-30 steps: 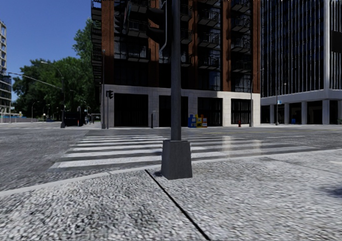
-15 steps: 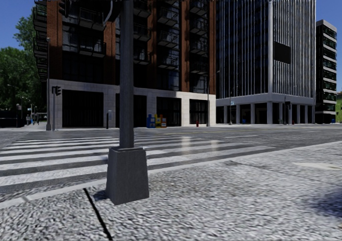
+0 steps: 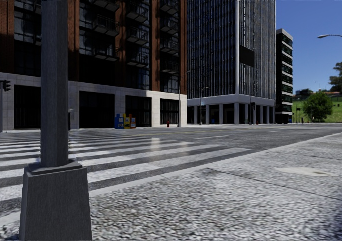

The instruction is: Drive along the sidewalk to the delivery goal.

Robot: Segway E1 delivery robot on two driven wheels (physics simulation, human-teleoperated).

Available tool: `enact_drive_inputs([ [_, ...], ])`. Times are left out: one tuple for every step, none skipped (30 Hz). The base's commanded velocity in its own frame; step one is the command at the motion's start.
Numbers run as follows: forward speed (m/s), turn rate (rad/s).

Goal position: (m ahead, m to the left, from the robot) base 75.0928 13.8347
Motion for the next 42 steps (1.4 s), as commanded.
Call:
enact_drive_inputs([
  [1.46,0.00],
  [1.46,0.00],
  [1.46,0.00],
  [1.47,0.00],
  [1.47,0.00],
  [1.47,0.00],
  [1.47,0.00],
  [1.47,0.00],
  [1.47,0.00],
  [1.47,0.00],
  [1.47,0.00],
  [1.47,0.00],
  [1.47,0.00],
  [1.47,0.00],
  [1.47,0.00],
  [1.47,0.00],
  [1.47,0.00],
  [1.46,0.00],
  [1.45,0.08],
  [1.45,0.08],
  [1.42,0.21],
  [1.42,0.21],
  [1.41,0.29],
  [1.38,0.36],
  [1.38,0.36],
  [1.38,0.36],
  [1.36,0.37],
  [1.36,0.39],
  [1.36,0.39],
  [1.36,0.48],
  [1.36,0.49],
  [1.36,0.49],
  [1.36,0.49],
  [1.36,0.49],
  [1.36,0.50],
  [1.36,0.50],
  [1.36,0.50],
  [1.36,0.50],
  [1.36,0.50],
  [1.36,0.50],
  [1.36,0.50],
  [1.36,0.50],
])
